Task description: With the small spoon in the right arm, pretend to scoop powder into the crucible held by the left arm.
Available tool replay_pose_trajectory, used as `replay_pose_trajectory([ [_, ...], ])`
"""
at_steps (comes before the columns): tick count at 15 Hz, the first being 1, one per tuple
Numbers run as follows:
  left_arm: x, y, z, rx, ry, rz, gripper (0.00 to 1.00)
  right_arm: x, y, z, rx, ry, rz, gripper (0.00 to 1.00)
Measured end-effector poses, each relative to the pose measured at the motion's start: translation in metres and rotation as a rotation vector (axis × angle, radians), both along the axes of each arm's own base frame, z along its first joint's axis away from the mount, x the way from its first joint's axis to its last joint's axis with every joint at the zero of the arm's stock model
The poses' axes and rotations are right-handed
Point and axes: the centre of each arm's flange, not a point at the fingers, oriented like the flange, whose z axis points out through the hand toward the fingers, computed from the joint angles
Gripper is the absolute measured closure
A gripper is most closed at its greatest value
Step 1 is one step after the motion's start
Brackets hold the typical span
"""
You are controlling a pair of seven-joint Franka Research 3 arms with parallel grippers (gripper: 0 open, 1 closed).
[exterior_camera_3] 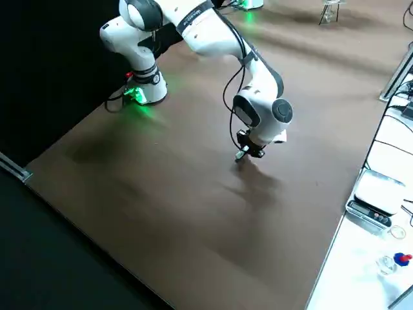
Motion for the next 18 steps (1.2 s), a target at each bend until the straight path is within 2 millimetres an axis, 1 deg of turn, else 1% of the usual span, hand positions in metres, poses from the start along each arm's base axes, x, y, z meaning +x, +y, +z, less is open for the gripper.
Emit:
replay_pose_trajectory([
  [1, 0.0, 0.0, 0.0, 0.0, -0.001, 0.0, 0.66, 0.0, 0.0, -0.001, 0.003, 0.0, -0.001, 0.73],
  [4, 0.006, -0.002, 0.007, 0.004, -0.018, -0.002, 0.38, -0.002, 0.001, -0.001, 0.017, 0.012, -0.007, 0.47],
  [6, 0.016, -0.004, 0.022, 0.014, -0.051, 0.0, 0.2, -0.001, 0.003, -0.001, 0.021, 0.01, -0.006, 0.29],
  [8, 0.029, -0.01, 0.049, 0.038, -0.092, 0.017, 0.03, 0.006, 0.006, 0.005, 0.023, -0.011, -0.003, 0.1],
  [9, 0.035, -0.014, 0.064, 0.065, -0.116, 0.013, 0.0, 0.01, 0.008, 0.011, 0.022, -0.026, -0.006, 0.07],
  [11, 0.044, -0.025, 0.097, 0.16, -0.173, -0.043, 0.0, 0.018, 0.014, 0.025, 0.004, -0.039, -0.05, 0.07],
  [13, 0.052, -0.049, 0.128, 0.271, -0.228, -0.114, 0.0, 0.021, 0.027, 0.046, -0.031, -0.01, -0.122, 0.07],
  [16, 0.063, -0.105, 0.165, 0.373, -0.302, -0.172, 0.0, 0.018, 0.054, 0.087, -0.096, 0.094, -0.215, 0.07],
  [17, 0.068, -0.148, 0.191, 0.416, -0.353, -0.171, 0.0, 0.015, 0.069, 0.119, -0.155, 0.157, -0.295, 0.07],
  [18, 0.068, -0.166, 0.203, 0.445, -0.376, -0.169, 0.0, 0.013, 0.077, 0.133, -0.187, 0.182, -0.337, 0.07],
])
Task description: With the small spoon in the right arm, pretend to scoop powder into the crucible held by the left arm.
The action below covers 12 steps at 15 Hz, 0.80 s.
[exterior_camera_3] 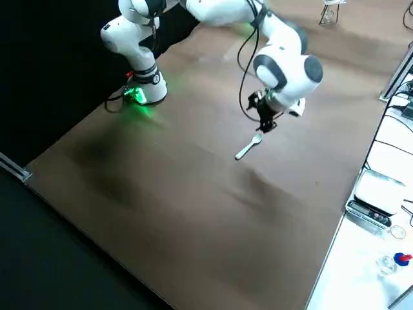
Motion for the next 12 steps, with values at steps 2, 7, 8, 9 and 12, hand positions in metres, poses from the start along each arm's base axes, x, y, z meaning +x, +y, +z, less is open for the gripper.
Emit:
replay_pose_trajectory([
  [2, -0.003, -0.026, 0.022, 0.055, -0.051, 0.009, 0.0, -0.003, 0.017, 0.027, -0.072, 0.025, -0.09, 0.07],
  [7, -0.024, -0.032, 0.095, 0.075, -0.176, 0.06, 0.0, -0.019, 0.039, 0.09, -0.24, 0.043, -0.328, 0.07],
  [8, -0.03, -0.029, 0.109, 0.081, -0.194, 0.071, 0.0, -0.022, 0.039, 0.102, -0.27, 0.039, -0.379, 0.07],
  [9, -0.036, -0.024, 0.12, 0.093, -0.201, 0.076, 0.0, -0.024, 0.039, 0.113, -0.298, 0.027, -0.434, 0.07],
  [12, -0.056, -0.02, 0.14, 0.107, -0.179, 0.055, 0.0, -0.031, 0.039, 0.158, -0.353, -0.033, -0.566, 0.03],
])
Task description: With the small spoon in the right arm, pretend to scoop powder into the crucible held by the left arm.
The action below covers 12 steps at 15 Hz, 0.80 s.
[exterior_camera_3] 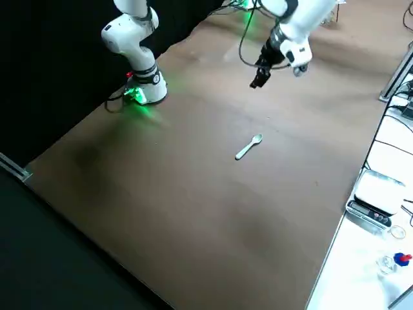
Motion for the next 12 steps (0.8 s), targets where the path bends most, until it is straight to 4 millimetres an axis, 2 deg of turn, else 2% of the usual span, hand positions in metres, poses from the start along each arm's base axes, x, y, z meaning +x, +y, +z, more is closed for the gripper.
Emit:
replay_pose_trajectory([
  [5, -0.027, 0.007, -0.005, -0.017, 0.046, -0.033, 0.0, -0.016, -0.001, 0.068, -0.044, -0.123, -0.08, 0.0],
  [8, -0.031, 0.01, -0.006, -0.016, 0.053, -0.072, 0.0, -0.026, 0.0, 0.105, -0.065, -0.193, -0.134, 0.0],
  [9, -0.031, 0.01, -0.007, -0.016, 0.059, -0.1, 0.0, -0.036, 0.0, 0.134, -0.068, -0.255, -0.151, 0.0],
  [12, -0.031, 0.008, -0.008, -0.016, 0.06, -0.118, 0.0, -0.054, 0.001, 0.163, -0.071, -0.33, -0.162, 0.0],
])
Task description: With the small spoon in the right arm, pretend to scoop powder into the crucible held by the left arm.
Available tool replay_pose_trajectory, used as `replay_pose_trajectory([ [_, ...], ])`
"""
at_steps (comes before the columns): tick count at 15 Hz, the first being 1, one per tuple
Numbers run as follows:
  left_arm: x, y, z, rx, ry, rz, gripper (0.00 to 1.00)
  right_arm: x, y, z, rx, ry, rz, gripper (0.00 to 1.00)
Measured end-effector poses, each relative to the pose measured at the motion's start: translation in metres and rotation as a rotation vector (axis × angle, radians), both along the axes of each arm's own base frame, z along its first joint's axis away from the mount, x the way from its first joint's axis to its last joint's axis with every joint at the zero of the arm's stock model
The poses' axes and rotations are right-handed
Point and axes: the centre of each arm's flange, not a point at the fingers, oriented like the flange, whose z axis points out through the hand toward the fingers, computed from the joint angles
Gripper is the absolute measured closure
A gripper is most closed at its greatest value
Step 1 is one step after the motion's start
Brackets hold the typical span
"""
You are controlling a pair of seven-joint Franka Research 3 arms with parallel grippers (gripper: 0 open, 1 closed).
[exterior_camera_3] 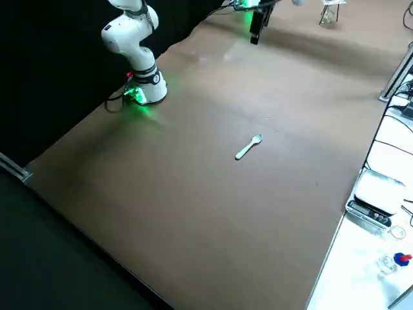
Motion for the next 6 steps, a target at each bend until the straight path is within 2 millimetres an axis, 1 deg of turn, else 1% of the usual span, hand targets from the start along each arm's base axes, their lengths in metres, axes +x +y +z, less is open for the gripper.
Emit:
replay_pose_trajectory([
  [3, 0.0, 0.001, -0.002, 0.0, 0.003, 0.001, 0.0, -0.016, 0.002, 0.005, -0.005, -0.016, -0.001, 0.0],
  [6, 0.001, 0.004, -0.002, 0.0, 0.004, 0.006, 0.0, -0.024, 0.003, 0.0, -0.009, -0.041, -0.001, 0.0],
])
